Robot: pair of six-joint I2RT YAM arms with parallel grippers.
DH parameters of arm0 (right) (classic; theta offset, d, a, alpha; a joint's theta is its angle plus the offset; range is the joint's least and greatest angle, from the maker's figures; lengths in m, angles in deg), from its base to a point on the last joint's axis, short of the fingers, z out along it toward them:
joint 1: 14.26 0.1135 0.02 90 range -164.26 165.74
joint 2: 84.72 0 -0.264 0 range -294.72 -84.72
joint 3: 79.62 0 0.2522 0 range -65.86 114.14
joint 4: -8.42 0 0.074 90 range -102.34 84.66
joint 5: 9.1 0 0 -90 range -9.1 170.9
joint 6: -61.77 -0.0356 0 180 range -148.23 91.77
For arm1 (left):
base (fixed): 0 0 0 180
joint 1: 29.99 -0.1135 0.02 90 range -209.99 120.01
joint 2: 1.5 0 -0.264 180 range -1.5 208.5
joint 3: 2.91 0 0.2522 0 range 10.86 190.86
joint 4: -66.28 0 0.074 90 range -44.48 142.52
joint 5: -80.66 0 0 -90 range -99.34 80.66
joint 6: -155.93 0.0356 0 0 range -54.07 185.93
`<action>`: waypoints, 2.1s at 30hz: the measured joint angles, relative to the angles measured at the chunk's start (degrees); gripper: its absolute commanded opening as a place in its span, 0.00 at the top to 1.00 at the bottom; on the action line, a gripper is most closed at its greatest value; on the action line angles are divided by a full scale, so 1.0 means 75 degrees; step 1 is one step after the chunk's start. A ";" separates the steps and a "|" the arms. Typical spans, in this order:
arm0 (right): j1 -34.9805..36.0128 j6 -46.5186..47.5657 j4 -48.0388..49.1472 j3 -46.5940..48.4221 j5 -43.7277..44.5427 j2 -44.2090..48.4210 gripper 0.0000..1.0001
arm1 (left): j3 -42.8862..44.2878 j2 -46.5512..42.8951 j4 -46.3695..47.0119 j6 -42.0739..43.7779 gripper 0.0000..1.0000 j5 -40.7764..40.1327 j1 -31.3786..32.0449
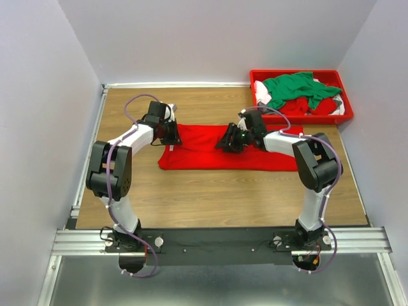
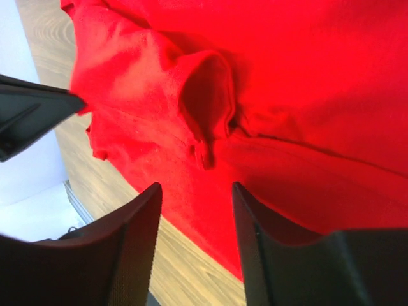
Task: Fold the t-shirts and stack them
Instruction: Fold the tshirt
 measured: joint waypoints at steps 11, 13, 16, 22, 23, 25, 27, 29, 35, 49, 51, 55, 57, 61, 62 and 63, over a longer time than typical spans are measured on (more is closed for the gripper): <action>0.0000 0.0207 -0.0262 0.0740 -0.0090 0.0379 0.46 | -0.0035 -0.0883 0.0023 0.0000 0.65 -0.0044 0.0000; 0.0000 0.0213 -0.0262 0.0944 -0.0152 0.0353 0.46 | -0.0079 -0.0851 0.0032 -0.0009 0.64 -0.0044 0.0000; 0.0003 0.0216 -0.0262 0.1250 -0.0268 0.0256 0.48 | -0.0227 -0.0836 0.0038 -0.0012 0.64 -0.0070 0.0000; 0.0012 0.0192 -0.0251 0.1778 -0.0504 -0.0131 0.55 | -0.0207 -0.0839 0.0064 -0.0087 0.66 -0.0402 0.0000; 0.0012 0.0181 -0.0227 0.1856 -0.0533 -0.0233 0.56 | -0.0134 -0.0831 0.0093 -0.0117 0.66 -0.0393 0.0000; 0.0017 0.0143 -0.0134 0.1970 -0.0583 -0.0443 0.56 | 0.0085 -0.0726 0.0262 -0.0184 0.66 -0.0300 0.0003; 0.0017 0.0134 -0.0038 0.2049 -0.0653 -0.0688 0.57 | 0.0344 -0.0475 0.0615 -0.0315 0.67 0.0017 0.0000; 0.0017 0.0137 0.0067 0.2104 -0.0682 -0.1000 0.57 | 0.0560 -0.0009 0.1070 -0.0460 0.67 0.0323 0.0017; -0.0117 0.0163 0.0178 0.1961 -0.0740 -0.1868 0.58 | 0.0711 0.1661 0.1716 -0.0857 0.67 0.0874 0.0035; -0.0347 0.1562 -0.0702 0.1032 0.0697 0.0187 0.30 | 0.0903 0.0455 0.0580 -0.0644 0.66 -0.0420 -0.0058; -0.0350 0.1883 -0.1212 0.0930 0.1545 0.0909 0.30 | 0.0903 -0.0256 0.0341 -0.0495 0.66 -0.0784 -0.0073; -0.0350 0.2422 -0.2075 0.0653 0.3177 0.1714 0.31 | 0.0901 -0.1186 0.0032 -0.0262 0.65 -0.1253 -0.0026; -0.0358 0.2629 -0.2547 0.0210 0.3937 0.1990 0.31 | 0.0734 -0.1510 -0.0079 -0.0187 0.65 -0.1521 0.0207; -0.0391 0.2792 -0.3296 -0.0437 0.4672 0.2124 0.31 | 0.0047 -0.1655 -0.0259 -0.0192 0.65 -0.1842 0.0819; -0.0393 0.2815 -0.3453 -0.0545 0.4782 0.2133 0.30 | -0.0181 -0.1649 -0.0265 -0.0207 0.65 -0.1842 0.0962; -0.0393 0.2841 -0.3579 -0.0618 0.4878 0.2133 0.30 | -0.0364 -0.1638 -0.0289 -0.0213 0.65 -0.1851 0.1029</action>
